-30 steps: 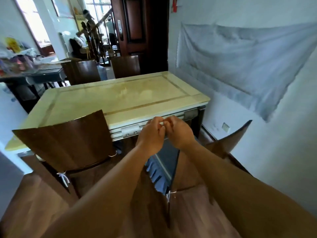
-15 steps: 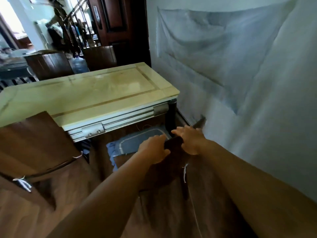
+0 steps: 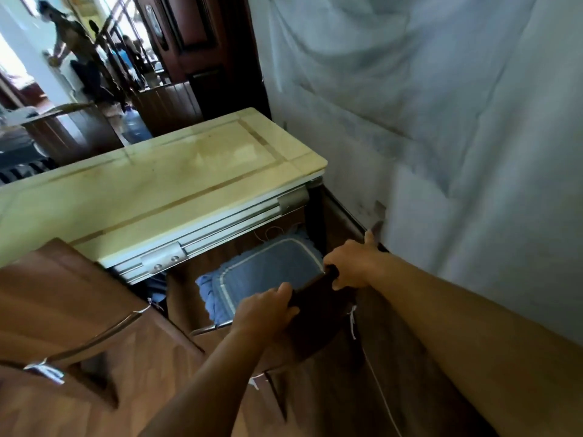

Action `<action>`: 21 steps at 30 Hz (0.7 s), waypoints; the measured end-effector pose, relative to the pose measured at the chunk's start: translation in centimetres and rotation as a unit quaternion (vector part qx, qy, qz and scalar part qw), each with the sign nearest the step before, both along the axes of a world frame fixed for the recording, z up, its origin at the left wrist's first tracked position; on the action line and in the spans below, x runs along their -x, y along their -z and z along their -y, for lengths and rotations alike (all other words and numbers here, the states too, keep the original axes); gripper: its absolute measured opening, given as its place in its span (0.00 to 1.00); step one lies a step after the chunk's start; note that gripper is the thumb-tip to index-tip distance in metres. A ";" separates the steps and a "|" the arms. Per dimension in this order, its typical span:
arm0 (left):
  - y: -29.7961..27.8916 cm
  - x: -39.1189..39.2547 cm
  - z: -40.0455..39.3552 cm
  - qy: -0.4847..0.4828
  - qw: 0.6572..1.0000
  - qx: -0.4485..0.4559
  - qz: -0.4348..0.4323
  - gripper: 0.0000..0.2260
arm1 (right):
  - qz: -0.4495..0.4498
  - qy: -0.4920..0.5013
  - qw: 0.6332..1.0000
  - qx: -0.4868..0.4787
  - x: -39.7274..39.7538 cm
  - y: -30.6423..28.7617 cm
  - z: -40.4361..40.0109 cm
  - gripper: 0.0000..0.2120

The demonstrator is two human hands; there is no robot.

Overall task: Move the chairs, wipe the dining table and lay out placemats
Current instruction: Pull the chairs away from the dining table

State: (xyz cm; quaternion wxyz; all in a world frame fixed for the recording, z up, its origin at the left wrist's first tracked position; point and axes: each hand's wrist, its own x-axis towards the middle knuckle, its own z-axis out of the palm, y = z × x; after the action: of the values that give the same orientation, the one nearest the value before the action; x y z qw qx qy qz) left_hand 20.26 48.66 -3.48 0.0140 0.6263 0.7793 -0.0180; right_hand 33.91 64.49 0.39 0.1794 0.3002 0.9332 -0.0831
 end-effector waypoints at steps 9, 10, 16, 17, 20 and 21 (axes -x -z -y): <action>0.2 2.5 0.4 0.065 0.997 -0.040 0.015 0.14 | -0.058 -0.008 0.995 -0.081 1.1 1.9 1.0 0.09; 0.1 2.8 0.4 0.066 0.997 -0.036 0.014 0.14 | -0.064 -0.008 0.994 -0.087 1.1 2.0 1.3 0.10; -1.2 9.1 -0.7 0.066 0.996 -0.061 -0.030 0.17 | -0.133 -0.035 0.985 -0.107 6.3 1.8 -0.5 0.13; -1.3 10.2 -1.2 0.062 0.996 -0.055 -0.031 0.17 | -0.139 -0.039 0.984 -0.108 7.3 1.8 -1.0 0.14; -1.4 13.2 -3.6 0.045 0.997 -0.043 -0.035 0.16 | -0.144 -0.051 0.982 -0.111 10.4 1.9 -3.7 0.15; -1.5 14.3 -4.6 0.032 0.998 -0.040 -0.031 0.16 | -0.143 -0.059 0.981 -0.114 11.8 1.9 -5.0 0.15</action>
State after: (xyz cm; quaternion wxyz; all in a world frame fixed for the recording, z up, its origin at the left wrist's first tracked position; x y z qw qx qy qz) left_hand 5.98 53.24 -1.98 -0.0364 0.6500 0.7591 -0.0066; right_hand 22.10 69.51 -1.49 0.0136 0.2480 0.9686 -0.0075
